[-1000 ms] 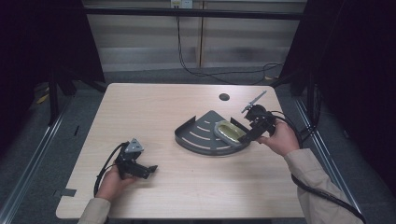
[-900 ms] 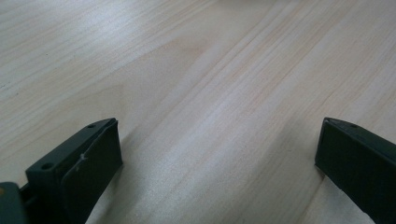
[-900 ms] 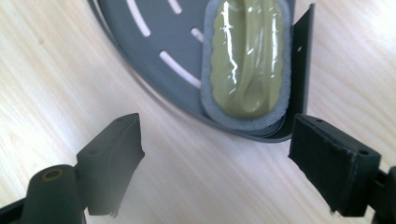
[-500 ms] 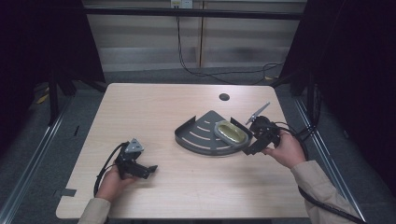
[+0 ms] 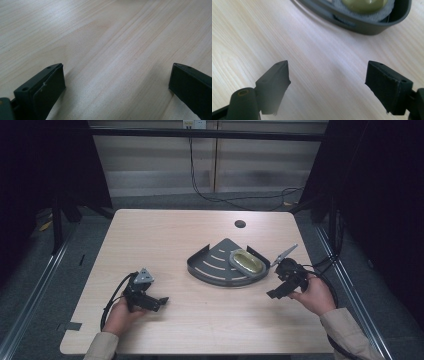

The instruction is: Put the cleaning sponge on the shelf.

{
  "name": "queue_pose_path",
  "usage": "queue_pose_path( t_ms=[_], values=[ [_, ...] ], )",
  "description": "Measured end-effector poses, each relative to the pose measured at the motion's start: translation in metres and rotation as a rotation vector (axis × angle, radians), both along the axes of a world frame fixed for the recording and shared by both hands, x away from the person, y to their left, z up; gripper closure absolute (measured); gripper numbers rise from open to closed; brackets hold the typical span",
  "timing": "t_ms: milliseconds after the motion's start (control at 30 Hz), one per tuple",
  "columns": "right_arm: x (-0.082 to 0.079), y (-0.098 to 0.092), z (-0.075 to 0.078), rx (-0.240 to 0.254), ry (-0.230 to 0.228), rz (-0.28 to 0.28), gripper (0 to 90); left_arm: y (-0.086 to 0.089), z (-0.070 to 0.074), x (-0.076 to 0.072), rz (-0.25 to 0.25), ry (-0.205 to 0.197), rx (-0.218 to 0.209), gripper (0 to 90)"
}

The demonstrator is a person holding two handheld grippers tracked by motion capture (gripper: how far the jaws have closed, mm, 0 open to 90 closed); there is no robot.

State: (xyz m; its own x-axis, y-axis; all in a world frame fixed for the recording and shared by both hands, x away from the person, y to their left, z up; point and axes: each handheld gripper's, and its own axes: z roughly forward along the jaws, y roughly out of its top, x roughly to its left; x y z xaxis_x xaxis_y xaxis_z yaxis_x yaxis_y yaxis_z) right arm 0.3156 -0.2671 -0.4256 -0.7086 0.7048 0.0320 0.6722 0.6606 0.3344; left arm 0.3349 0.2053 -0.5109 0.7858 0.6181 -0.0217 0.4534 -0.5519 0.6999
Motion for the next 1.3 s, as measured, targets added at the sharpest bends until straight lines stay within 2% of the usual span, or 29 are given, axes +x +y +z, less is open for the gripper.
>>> queue_pose_path(
  t_ms=[267,533,900,1200,1300],
  values=[
    [-0.011,-0.009,-0.016,-0.019,0.001,-0.011,18.4,0.0,0.0,0.0,0.001,0.002,-0.002,0.0],
    [-0.018,-0.016,-0.029,-0.001,0.009,-0.024,17.6,0.0,0.0,0.0,0.0,-0.001,0.0,0.0],
    [-0.025,-0.024,-0.043,0.004,-0.01,-0.032,17.4,0.0,0.0,0.0,0.0,0.0,0.0,0.0],
    [-0.029,-0.024,-0.053,-0.002,-0.011,-0.025,15.9,0.0,0.0,0.0,0.0,0.0,0.0,0.0],
    [-0.03,-0.025,-0.055,0.009,-0.008,-0.028,15.6,0.0,0.0,0.0,0.0,-0.001,0.0,0.0]
  ],
)
